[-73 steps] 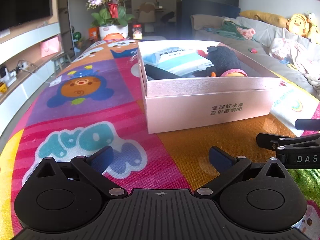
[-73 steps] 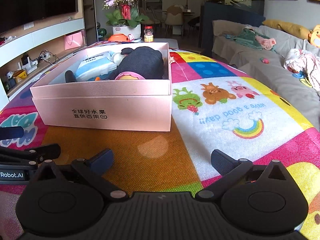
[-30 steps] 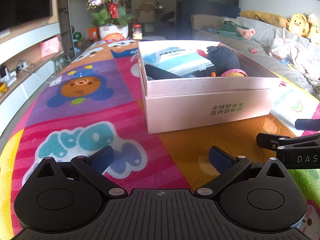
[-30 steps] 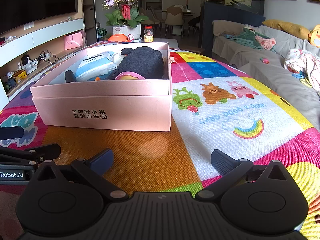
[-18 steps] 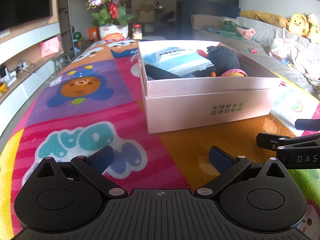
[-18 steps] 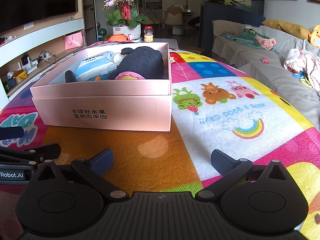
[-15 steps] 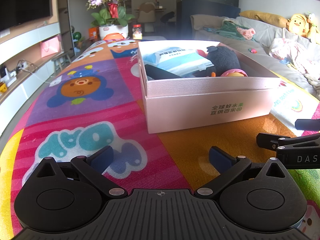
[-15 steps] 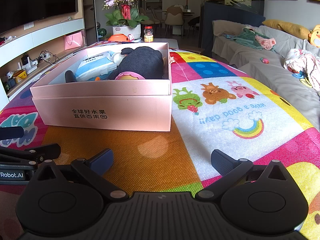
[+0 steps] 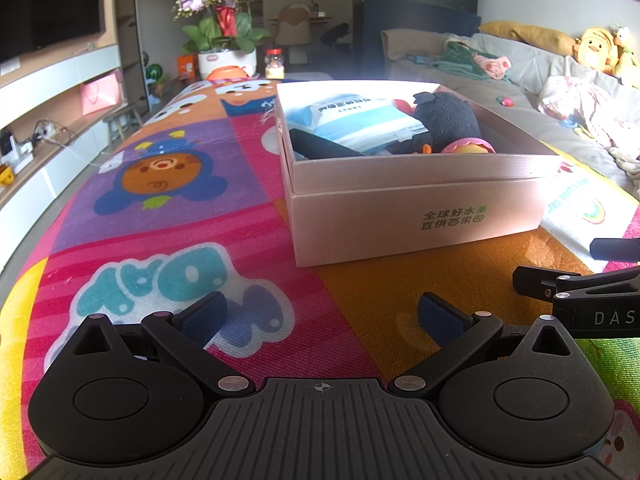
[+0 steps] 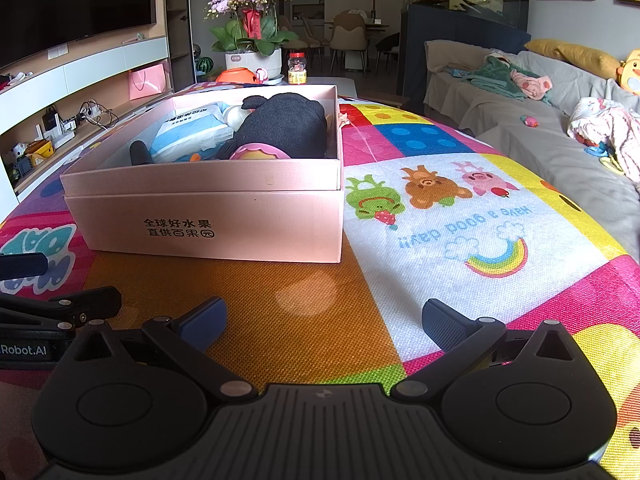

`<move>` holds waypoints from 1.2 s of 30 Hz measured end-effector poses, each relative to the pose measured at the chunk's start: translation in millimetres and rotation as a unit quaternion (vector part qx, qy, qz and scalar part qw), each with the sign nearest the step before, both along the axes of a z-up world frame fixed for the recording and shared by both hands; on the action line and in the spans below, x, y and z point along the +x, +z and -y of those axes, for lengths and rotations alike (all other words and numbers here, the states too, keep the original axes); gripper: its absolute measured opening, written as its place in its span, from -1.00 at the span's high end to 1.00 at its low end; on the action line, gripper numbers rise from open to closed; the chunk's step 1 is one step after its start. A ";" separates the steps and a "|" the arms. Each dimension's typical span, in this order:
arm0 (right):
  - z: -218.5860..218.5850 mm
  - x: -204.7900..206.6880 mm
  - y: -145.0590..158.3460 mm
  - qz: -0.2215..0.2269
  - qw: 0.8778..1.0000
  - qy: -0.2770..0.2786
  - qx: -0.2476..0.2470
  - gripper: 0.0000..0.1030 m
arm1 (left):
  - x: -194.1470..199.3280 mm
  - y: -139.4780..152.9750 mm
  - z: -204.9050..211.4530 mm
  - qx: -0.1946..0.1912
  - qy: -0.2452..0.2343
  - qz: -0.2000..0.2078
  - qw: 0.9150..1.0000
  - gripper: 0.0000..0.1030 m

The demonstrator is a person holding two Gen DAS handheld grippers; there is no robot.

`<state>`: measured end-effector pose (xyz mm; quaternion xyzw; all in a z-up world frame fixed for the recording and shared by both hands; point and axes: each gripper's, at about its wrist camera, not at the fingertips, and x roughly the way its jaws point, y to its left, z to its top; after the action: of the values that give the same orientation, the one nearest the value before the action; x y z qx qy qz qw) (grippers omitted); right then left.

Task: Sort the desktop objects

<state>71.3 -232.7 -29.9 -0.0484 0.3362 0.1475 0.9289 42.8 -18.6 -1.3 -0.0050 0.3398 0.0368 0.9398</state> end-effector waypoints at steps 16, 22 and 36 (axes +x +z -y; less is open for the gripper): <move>0.2 0.0 -0.1 0.000 1.000 0.000 0.000 -1.00 | -0.6 0.0 1.1 -0.001 0.002 0.000 1.000 -1.00; -0.5 -0.3 -0.1 0.000 1.000 0.000 0.000 -1.00 | -1.2 -0.4 1.6 0.000 0.004 0.000 1.000 -1.00; 0.0 -0.2 -0.1 0.000 1.000 0.000 0.000 -1.00 | 1.8 7.2 -7.9 -0.019 -0.009 -0.031 0.999 -1.00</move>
<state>71.1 -232.7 -30.0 -0.0489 0.3359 0.1473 0.9290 44.6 -10.6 5.9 -0.0185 0.3697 0.0224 0.9287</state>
